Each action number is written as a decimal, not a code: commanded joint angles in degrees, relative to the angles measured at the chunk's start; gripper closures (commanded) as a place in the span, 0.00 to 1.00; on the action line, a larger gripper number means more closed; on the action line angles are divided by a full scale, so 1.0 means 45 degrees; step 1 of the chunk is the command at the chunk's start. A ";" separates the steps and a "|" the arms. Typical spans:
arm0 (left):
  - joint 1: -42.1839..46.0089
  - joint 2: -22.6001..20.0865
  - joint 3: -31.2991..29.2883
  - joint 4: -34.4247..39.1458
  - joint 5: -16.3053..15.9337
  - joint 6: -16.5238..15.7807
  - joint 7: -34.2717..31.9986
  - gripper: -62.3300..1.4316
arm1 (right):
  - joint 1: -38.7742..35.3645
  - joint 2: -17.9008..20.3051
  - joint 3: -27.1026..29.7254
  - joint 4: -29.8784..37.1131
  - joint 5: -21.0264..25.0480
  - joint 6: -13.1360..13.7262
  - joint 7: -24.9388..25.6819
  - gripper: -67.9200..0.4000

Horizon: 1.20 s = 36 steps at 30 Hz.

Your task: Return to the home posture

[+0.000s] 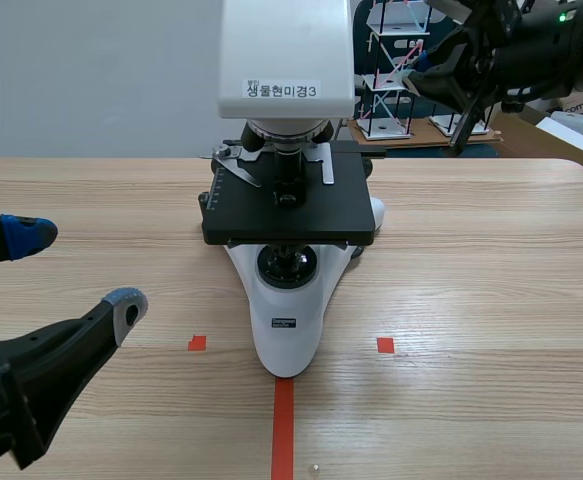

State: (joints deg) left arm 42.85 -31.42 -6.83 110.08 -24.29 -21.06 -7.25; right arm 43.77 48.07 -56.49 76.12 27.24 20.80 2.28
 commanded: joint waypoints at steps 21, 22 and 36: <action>-0.0044 0.0092 -0.0058 0.0102 -0.0083 -0.0015 -0.0185 0.00 | 0.0199 0.0039 0.0321 0.0034 0.0049 -0.0044 0.0427 0.97; -0.0044 0.0092 -0.0058 0.0102 -0.0083 -0.0015 -0.0185 0.00 | 0.0160 0.0039 0.0408 0.0039 0.0049 -0.0044 0.0427 0.95; -0.0039 0.0092 -0.0058 0.0102 -0.0083 -0.0015 -0.0180 0.00 | -0.4541 0.0219 0.6018 0.1569 0.0053 -0.0049 0.0457 0.45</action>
State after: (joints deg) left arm 42.85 -31.42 -6.83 110.08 -24.29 -21.06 -7.25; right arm 23.70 48.14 -30.15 81.54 27.27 20.78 3.57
